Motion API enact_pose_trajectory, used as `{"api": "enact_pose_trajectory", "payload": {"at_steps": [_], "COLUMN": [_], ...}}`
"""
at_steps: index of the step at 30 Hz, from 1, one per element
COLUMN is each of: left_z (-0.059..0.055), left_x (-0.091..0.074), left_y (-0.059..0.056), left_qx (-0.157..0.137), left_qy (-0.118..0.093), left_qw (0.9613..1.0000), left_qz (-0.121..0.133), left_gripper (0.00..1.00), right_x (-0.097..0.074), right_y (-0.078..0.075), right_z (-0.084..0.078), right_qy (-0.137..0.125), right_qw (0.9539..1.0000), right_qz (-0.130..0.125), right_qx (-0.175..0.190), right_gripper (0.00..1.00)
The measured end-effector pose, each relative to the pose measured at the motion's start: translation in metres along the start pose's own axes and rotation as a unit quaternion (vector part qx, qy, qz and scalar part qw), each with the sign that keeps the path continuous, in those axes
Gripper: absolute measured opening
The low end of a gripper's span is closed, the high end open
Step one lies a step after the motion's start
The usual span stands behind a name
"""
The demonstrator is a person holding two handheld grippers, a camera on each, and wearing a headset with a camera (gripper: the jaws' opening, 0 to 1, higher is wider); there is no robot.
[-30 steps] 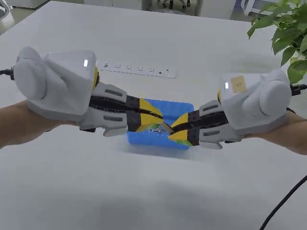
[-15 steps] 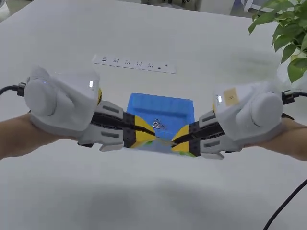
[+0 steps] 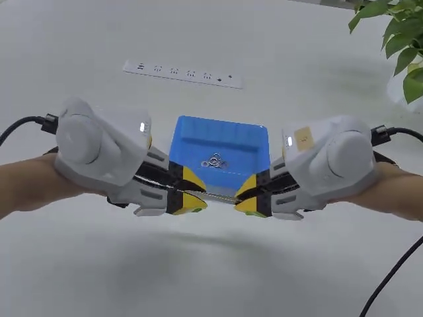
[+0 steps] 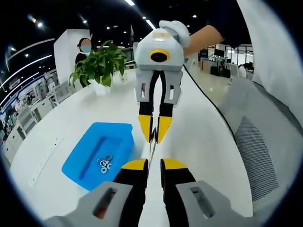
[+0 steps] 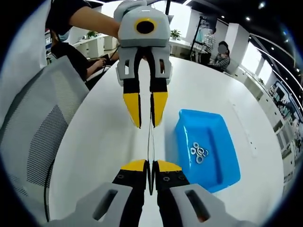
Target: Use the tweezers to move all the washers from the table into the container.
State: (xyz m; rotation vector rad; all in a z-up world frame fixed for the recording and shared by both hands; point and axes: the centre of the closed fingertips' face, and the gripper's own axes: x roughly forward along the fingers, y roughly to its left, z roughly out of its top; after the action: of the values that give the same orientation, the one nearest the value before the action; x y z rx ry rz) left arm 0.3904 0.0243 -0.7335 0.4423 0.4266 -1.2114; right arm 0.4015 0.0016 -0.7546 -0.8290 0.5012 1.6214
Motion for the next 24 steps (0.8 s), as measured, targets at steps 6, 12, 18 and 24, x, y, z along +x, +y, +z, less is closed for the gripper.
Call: {"api": "enact_pose_trajectory", "payload": {"at_steps": [6, 12, 18, 24], "left_z": [-0.01, -0.03, -0.046, -0.059], "left_x": [0.008, 0.018, 0.029, 0.037], "left_y": [0.004, 0.005, 0.006, 0.003], "left_qx": [0.002, 0.014, 0.003, -0.004], "left_qy": [0.017, 0.054, 0.081, 0.1], "left_qw": [0.9998, 0.9984, 0.9966, 0.9946], "left_qz": [-0.004, -0.007, -0.014, -0.028], "left_gripper": [0.06, 0.06, 0.06, 0.06], "right_x": [0.007, 0.018, 0.032, 0.041], "right_y": [0.0, 0.0, 0.001, 0.005], "right_z": [-0.005, -0.01, -0.023, -0.03], "right_qy": [0.012, 0.02, 0.037, 0.055], "right_qw": [0.9999, 0.9998, 0.9992, 0.9984], "right_qz": [0.003, 0.007, 0.009, 0.009], "right_qx": [0.0, 0.002, 0.006, 0.009], "right_gripper": [0.08, 0.08, 0.08, 0.08]}}
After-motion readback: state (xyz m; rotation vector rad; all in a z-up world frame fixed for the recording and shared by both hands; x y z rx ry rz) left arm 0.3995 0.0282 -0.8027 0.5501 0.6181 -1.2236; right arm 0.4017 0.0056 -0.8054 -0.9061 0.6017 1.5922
